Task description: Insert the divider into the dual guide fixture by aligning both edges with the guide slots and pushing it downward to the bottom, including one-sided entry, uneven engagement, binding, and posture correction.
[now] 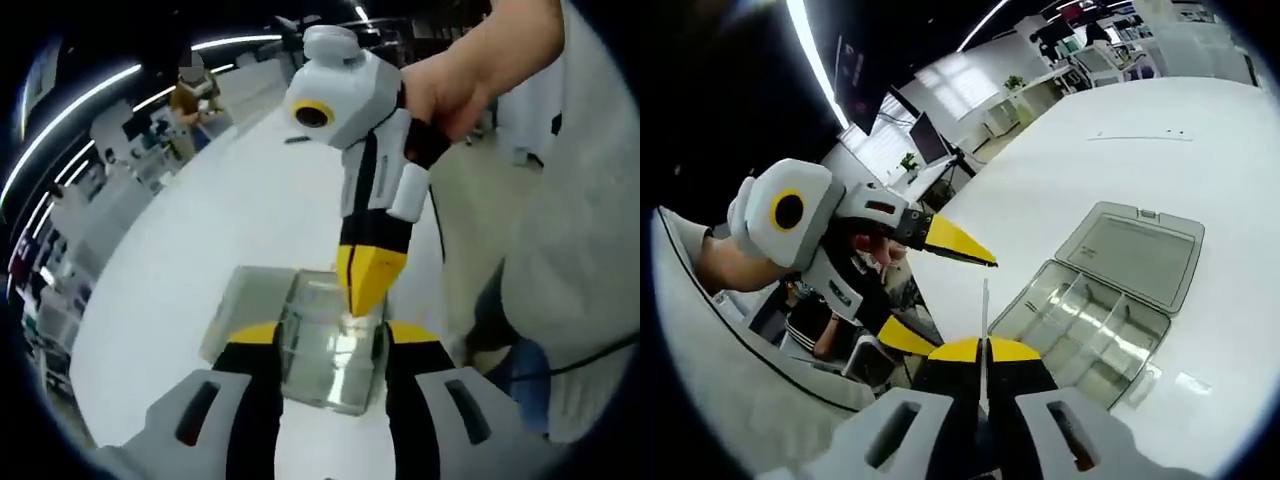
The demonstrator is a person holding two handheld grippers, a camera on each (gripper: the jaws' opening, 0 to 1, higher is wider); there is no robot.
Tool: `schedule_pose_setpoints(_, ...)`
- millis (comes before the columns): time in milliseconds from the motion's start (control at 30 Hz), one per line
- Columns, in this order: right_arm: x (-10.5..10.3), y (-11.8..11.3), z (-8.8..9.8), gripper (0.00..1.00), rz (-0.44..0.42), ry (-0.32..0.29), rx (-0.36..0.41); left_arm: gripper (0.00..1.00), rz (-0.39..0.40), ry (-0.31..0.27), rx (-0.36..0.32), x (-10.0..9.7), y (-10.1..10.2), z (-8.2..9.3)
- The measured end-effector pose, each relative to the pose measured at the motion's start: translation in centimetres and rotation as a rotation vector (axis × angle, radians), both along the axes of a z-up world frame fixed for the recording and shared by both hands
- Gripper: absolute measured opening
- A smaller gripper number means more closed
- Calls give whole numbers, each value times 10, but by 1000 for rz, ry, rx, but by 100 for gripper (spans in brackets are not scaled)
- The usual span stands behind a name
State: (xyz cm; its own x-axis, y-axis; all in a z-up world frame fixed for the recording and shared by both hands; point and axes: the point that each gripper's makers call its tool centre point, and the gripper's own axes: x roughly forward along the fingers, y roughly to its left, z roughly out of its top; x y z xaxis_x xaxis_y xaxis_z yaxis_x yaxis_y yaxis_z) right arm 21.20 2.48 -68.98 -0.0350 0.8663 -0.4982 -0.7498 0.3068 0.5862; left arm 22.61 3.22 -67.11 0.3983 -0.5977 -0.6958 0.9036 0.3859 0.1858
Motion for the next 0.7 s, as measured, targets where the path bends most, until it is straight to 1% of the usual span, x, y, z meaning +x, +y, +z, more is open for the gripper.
schedule_pose_setpoints(33, 0, 0, 0, 0, 2, -2, 0, 34, -1, 1, 1, 0, 1, 1)
schedule_pose_setpoints(133, -2, -1, 1, 0, 28, -28, 10, 33, -6, 41, -33, -1, 0, 5)
schedule_pose_setpoints(200, -4, -2, 0, 0, 49, -46, 2, 31, -1, 64, -55, 1, 0, 7)
schedule_pose_setpoints(233, -5, -1, 1, 0, 54, -51, 4, 31, -4, 91, -63, 0, 0, 8)
schedule_pose_setpoints(300, -6, -1, 2, 0, 65, -64, 17, 30, -8, 99, -62, 2, 1, 9)
schedule_pose_setpoints(333, -7, -1, 3, 0, 73, -73, 18, 28, -15, 106, -66, 1, 1, 11)
schedule_pose_setpoints(400, -9, -1, 2, 0, 94, -90, 10, 23, -22, 139, -81, 0, -1, 13)
schedule_pose_setpoints(433, -9, -1, 2, 0, 98, -93, 11, 21, -22, 137, -81, 1, 0, 15)
schedule_pose_setpoints(533, -10, 0, 3, 0, 116, -116, 28, 16, -25, 186, -107, -1, -2, 16)
schedule_pose_setpoints(600, -10, -1, 3, 0, 134, -139, 24, 17, -27, 206, -103, -2, -2, 13)
schedule_pose_setpoints(700, -11, -1, 2, 0, 146, -154, 24, 16, -43, 230, -94, -6, -3, 10)
